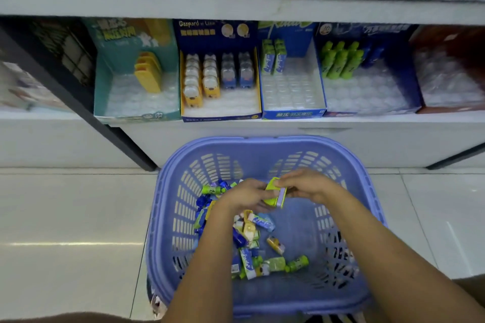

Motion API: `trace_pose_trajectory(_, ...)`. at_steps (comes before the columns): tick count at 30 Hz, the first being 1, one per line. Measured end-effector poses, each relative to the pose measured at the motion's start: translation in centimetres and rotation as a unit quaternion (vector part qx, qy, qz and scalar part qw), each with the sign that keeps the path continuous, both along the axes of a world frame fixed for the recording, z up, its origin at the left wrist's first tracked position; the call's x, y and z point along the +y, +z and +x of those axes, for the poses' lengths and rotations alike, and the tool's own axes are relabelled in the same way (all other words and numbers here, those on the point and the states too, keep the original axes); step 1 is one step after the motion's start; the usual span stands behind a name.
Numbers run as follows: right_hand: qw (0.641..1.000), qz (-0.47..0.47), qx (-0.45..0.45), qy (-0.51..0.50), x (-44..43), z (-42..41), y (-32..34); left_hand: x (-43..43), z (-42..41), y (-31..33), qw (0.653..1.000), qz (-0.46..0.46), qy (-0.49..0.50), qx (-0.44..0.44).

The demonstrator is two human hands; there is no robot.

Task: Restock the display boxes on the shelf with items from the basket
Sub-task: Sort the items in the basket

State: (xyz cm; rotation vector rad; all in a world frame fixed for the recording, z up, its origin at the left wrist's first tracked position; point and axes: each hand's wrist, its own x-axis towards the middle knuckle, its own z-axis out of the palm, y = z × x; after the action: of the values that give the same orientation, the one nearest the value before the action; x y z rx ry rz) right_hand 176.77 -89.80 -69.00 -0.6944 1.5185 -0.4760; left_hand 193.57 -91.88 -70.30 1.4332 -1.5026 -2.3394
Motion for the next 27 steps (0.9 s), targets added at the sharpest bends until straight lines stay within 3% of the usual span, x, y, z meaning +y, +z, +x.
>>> trace_pose_trajectory(3,0.993,-0.089,0.081,-0.008,-1.1,1.6,3.3,-1.2,1.7,3.5,0.997,0.014,0.054,0.055)
trace_pose_trajectory(6,0.964,-0.193,0.182,-0.029,-2.3,3.2,6.2,-2.0,3.8,6.9,0.982,0.042,0.123,0.14)
trace_pose_trajectory(10,0.951,-0.289,0.087,-0.072,-3.4,5.2,10.7,-2.5,6.0,10.5,0.953,0.019,0.199,0.229)
trace_pose_trajectory(13,0.942,-0.331,0.023,-0.039,-4.1,6.8,13.5,-2.8,7.7,12.2,0.926,-0.023,0.27,0.263)
trace_pose_trajectory(17,0.916,-0.396,0.047,0.044,-5.5,10.2,15.5,-3.3,10.4,13.4,0.875,-0.059,0.382,0.292)
trace_pose_trajectory(20,0.869,-0.448,0.159,0.137,-6.3,12.8,15.9,-3.7,11.7,13.8,0.828,-0.102,0.471,0.287)
trace_pose_trajectory(23,0.775,-0.522,0.289,0.21,-7.0,15.5,16.1,-3.9,12.6,14.1,0.771,-0.102,0.544,0.315)
trace_pose_trajectory(27,0.719,-0.536,0.331,0.294,-8.0,18.8,16.7,-4.5,14.3,14.5,0.711,-0.107,0.621,0.312)
